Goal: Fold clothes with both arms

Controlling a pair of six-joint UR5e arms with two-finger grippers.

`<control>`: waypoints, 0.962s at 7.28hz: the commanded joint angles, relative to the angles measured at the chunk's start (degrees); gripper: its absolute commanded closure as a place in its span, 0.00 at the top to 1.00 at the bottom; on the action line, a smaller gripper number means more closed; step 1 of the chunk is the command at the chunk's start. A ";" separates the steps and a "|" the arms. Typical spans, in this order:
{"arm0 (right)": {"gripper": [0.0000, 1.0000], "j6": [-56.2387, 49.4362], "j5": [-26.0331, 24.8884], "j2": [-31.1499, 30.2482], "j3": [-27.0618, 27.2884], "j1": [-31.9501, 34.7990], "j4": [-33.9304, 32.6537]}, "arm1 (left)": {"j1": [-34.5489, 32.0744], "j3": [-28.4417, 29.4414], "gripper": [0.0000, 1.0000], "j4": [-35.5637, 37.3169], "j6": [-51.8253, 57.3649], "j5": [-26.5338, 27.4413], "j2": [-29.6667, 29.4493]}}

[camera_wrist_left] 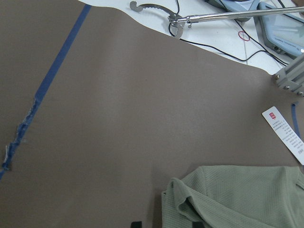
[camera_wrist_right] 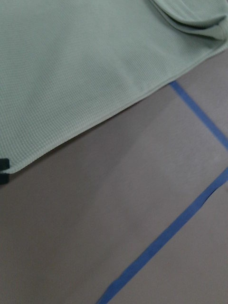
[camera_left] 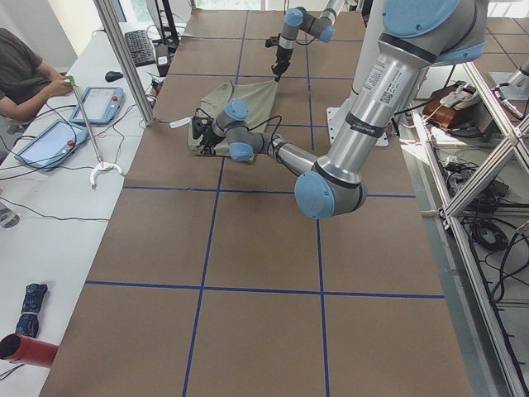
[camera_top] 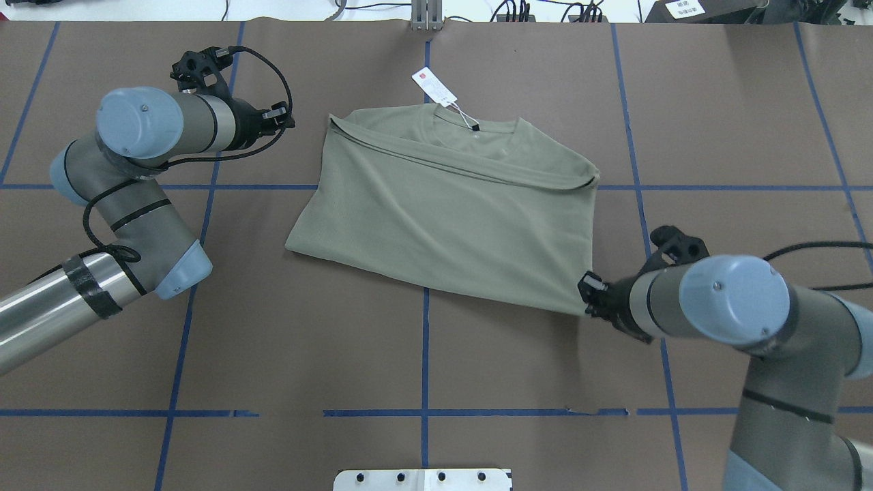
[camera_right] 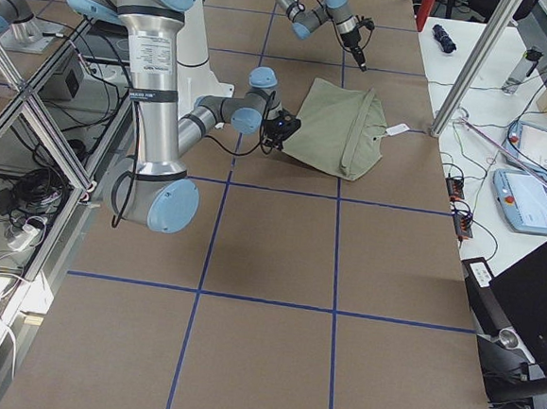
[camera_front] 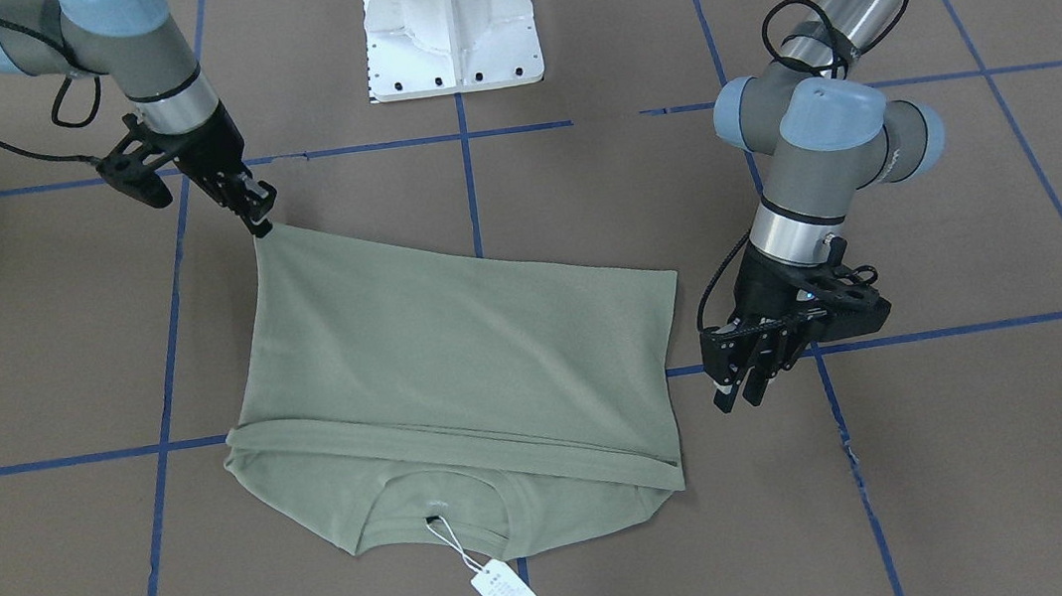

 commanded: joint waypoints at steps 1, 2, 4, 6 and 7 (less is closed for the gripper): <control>0.00 6.07 -0.45 -4.20 11.56 -14.76 -8.86 | 0.10 -7.35 0.47 0.48 -2.20 -6.57 3.56; 0.00 11.13 -1.84 -4.22 12.84 -23.63 -10.22 | 0.10 -10.26 0.49 2.05 -3.42 -9.74 4.19; 0.99 13.03 -3.96 -4.04 13.11 -30.21 -10.32 | 0.19 -12.66 0.52 3.29 -7.82 -13.11 4.20; 1.00 13.03 -3.97 -3.69 13.11 -28.05 -10.41 | 4.73 -14.58 0.55 3.99 -17.01 -13.20 4.11; 1.00 13.03 -3.97 -3.00 13.29 -24.28 -10.32 | 7.89 -15.73 0.58 7.83 -20.28 -13.20 4.11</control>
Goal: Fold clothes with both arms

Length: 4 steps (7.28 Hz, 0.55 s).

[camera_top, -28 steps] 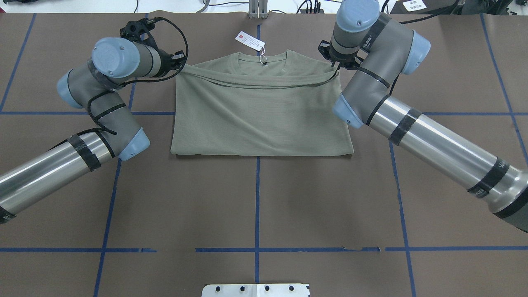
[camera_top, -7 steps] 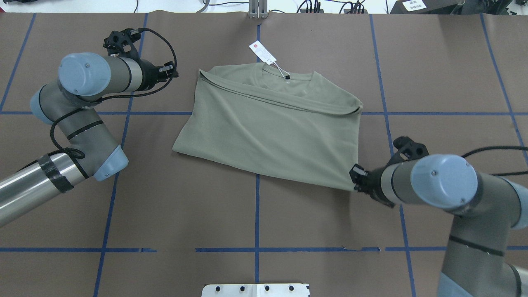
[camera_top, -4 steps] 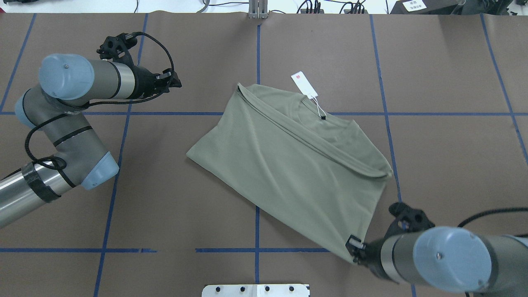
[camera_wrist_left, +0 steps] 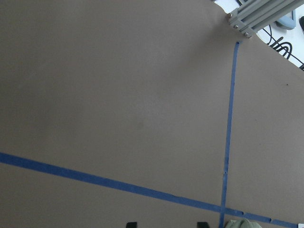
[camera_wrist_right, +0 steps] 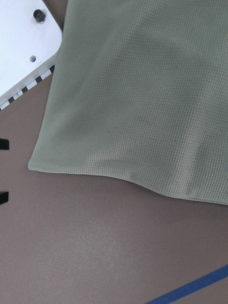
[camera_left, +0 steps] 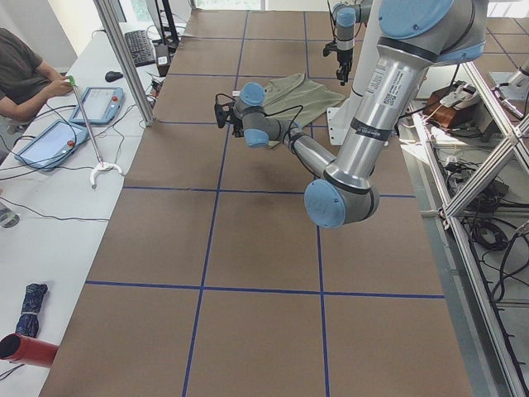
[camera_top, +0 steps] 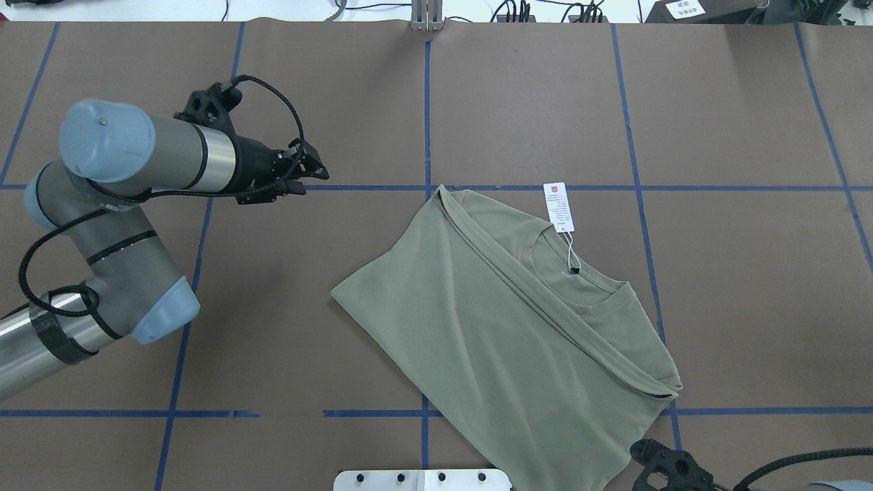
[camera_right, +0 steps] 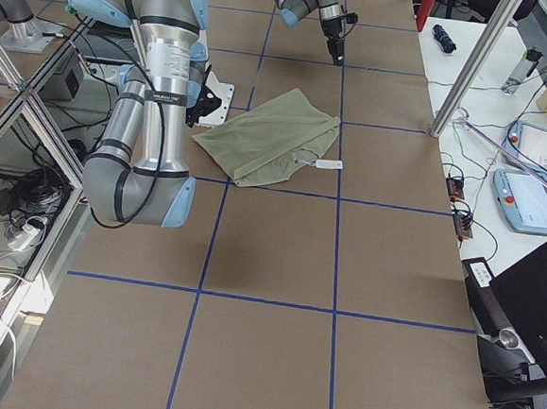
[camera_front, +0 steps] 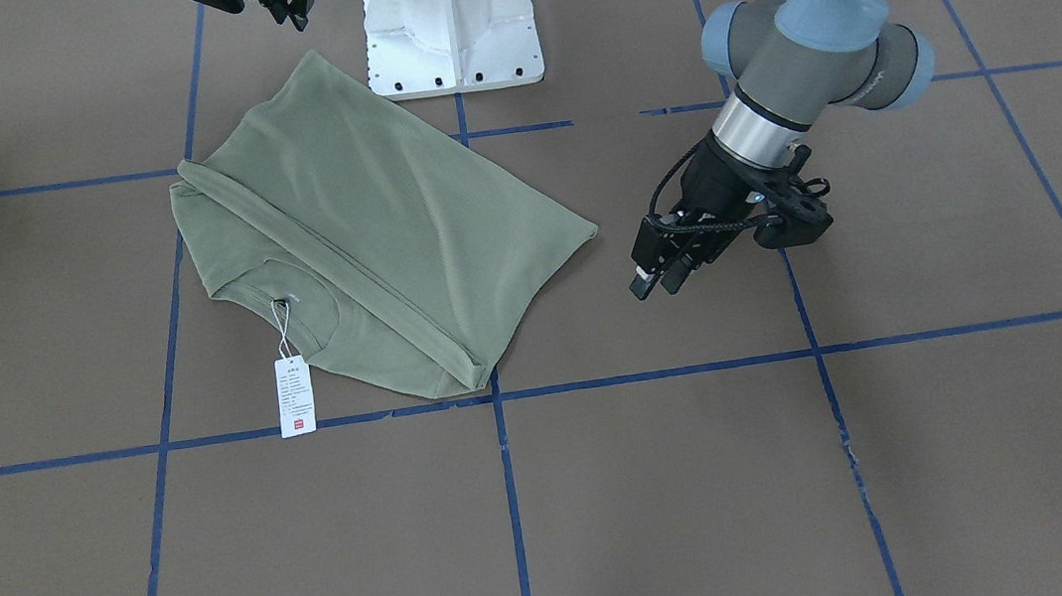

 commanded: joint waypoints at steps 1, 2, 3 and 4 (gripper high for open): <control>1.00 -0.11 0.20 2.90 -0.08 9.85 -0.05 | 6.28 -2.00 0.60 8.37 -7.36 0.09 -0.01; 1.00 -1.07 0.73 4.75 -1.22 17.14 -0.23 | 7.52 -2.27 0.61 11.47 -8.96 0.27 -0.01; 1.00 -3.00 0.82 6.94 -4.71 24.00 -0.05 | 9.02 -1.22 0.61 11.50 -8.97 0.70 0.08; 1.00 -11.89 0.82 10.01 -9.36 28.24 0.47 | 10.34 -0.87 0.61 11.76 -8.97 0.88 0.26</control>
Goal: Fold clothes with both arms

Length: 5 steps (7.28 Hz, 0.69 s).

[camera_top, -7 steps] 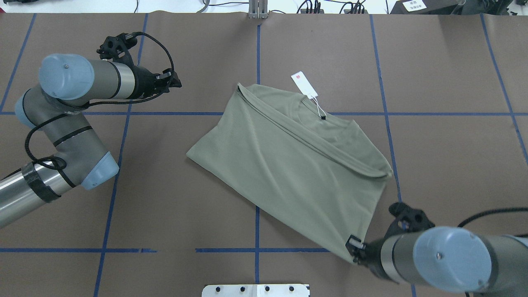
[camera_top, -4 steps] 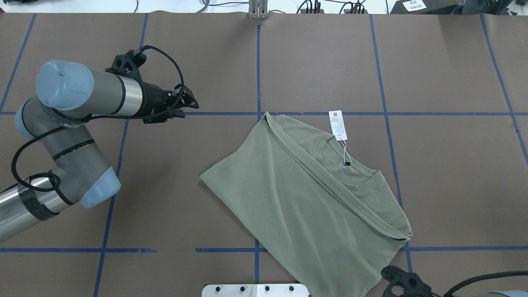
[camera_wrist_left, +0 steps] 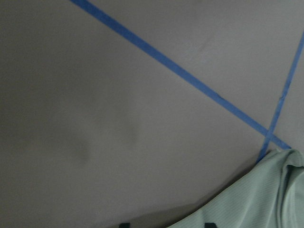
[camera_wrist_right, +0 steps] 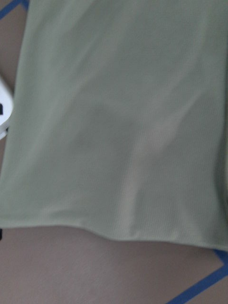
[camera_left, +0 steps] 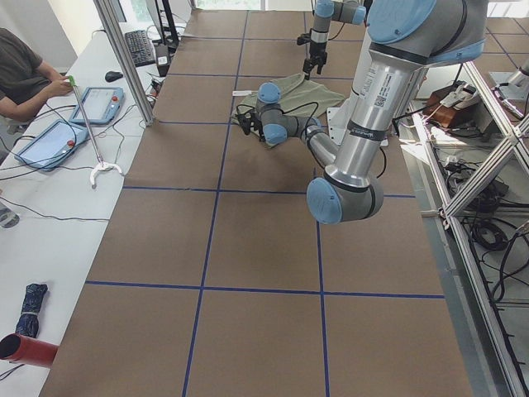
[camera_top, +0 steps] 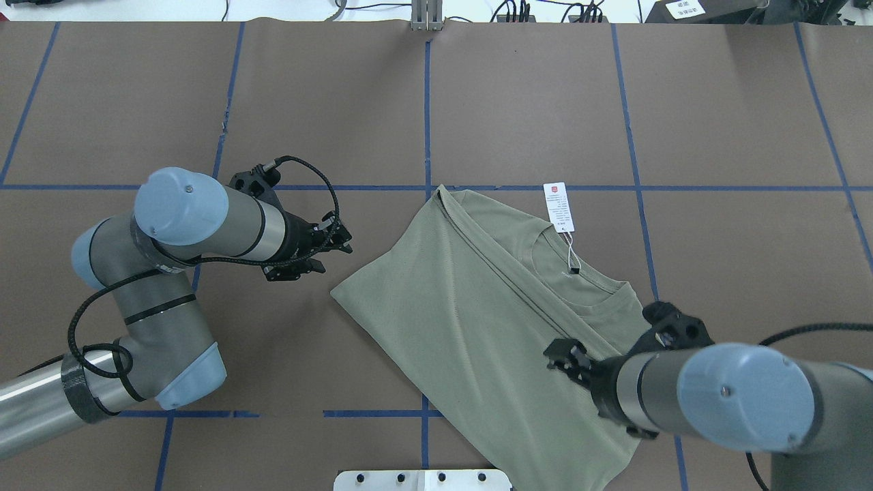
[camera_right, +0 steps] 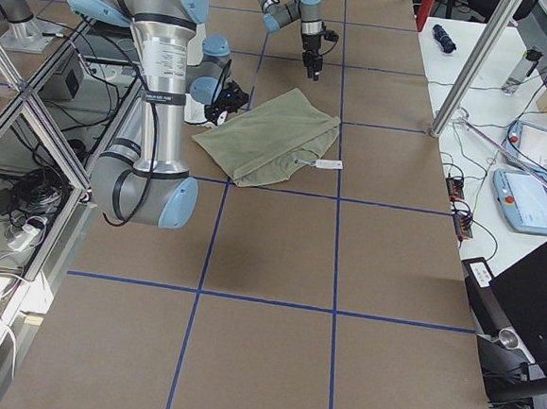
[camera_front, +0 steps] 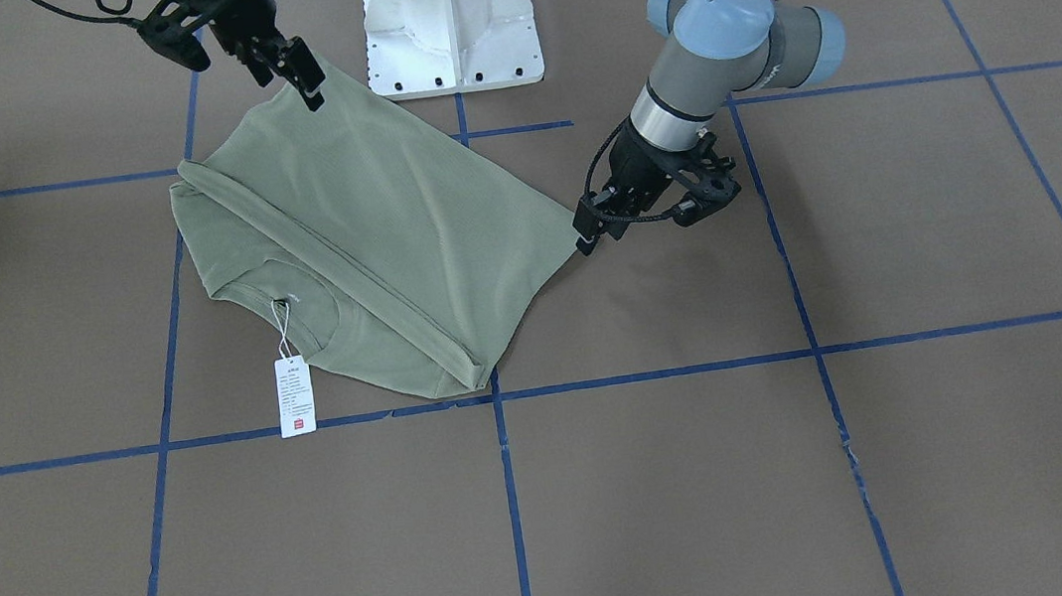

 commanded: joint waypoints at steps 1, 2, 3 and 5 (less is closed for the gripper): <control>1.00 -10.51 1.05 5.21 -7.50 9.09 0.34 | 2.01 0.51 0.61 2.72 -1.06 0.81 0.06; 1.00 -10.54 1.32 7.06 -9.01 9.38 0.34 | 2.88 0.51 0.61 4.05 -1.06 0.91 0.06; 1.00 -10.54 1.33 7.43 -9.11 9.38 0.43 | 3.93 0.60 0.61 4.24 -1.06 1.00 0.15; 1.00 -10.54 1.33 7.34 -9.38 9.38 0.34 | 3.94 0.69 0.37 4.24 -1.50 1.52 -0.03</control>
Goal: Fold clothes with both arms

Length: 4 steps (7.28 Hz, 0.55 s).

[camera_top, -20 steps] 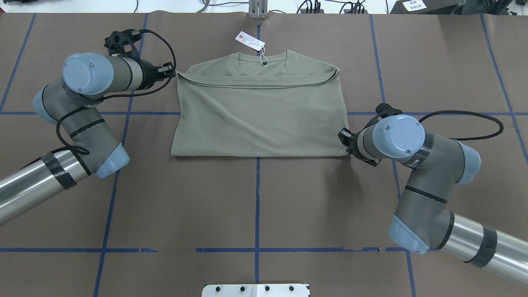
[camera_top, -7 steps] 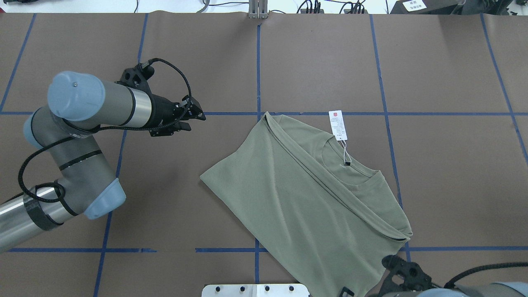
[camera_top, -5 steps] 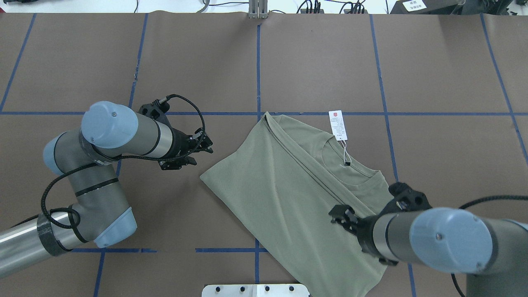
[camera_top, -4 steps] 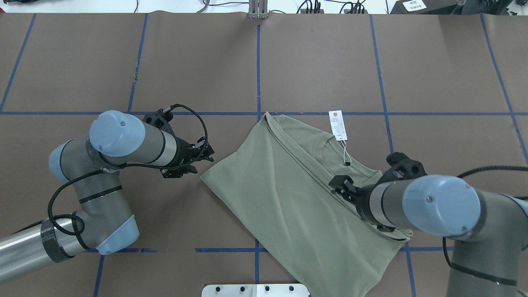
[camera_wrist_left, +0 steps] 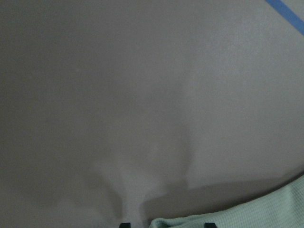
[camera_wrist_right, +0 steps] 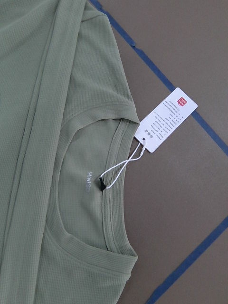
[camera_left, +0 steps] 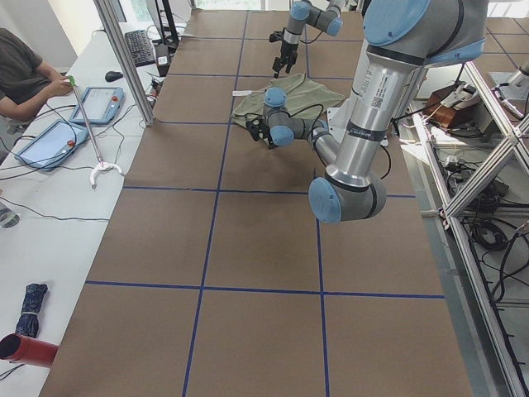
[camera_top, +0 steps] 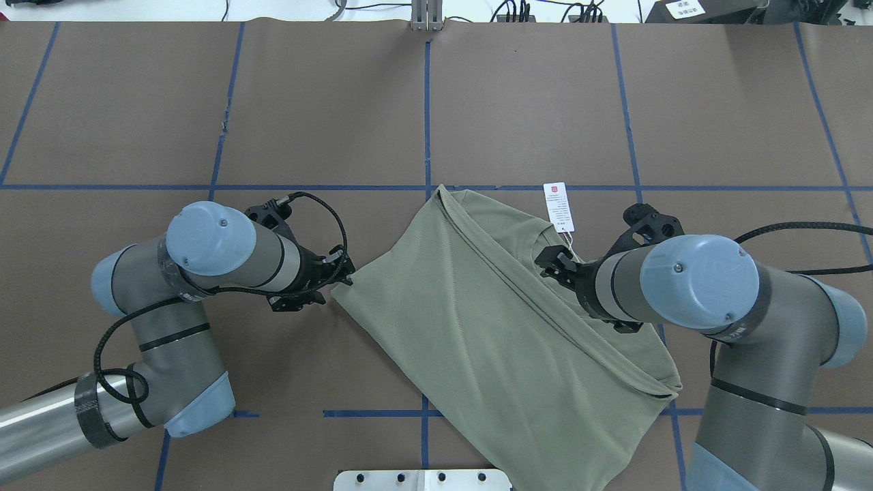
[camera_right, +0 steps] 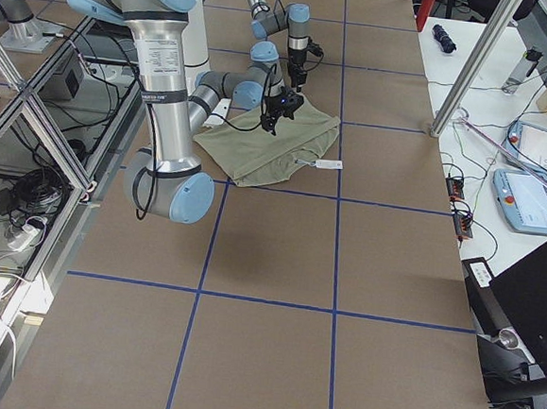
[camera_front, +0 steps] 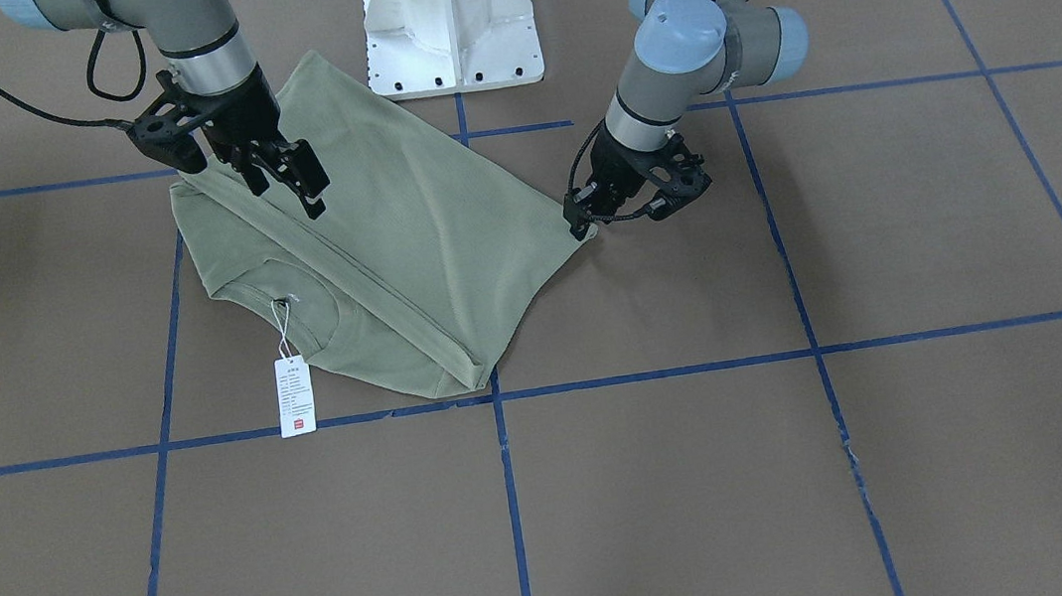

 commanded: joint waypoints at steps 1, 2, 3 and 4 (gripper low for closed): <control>1.00 -0.08 0.11 0.13 -0.29 0.07 -0.02 | 0.35 0.05 0.02 0.10 -1.04 2.68 0.03; 1.00 -0.08 0.20 0.13 -0.38 0.07 -0.02 | 0.35 -0.38 0.00 0.19 -1.05 2.79 -0.23; 1.00 0.01 0.72 0.13 -0.29 0.07 0.07 | 0.09 -0.04 0.00 0.11 -0.44 2.97 -0.41; 1.00 0.01 1.16 0.04 -0.21 0.07 0.07 | -2.00 0.14 0.00 0.02 1.66 4.88 -0.58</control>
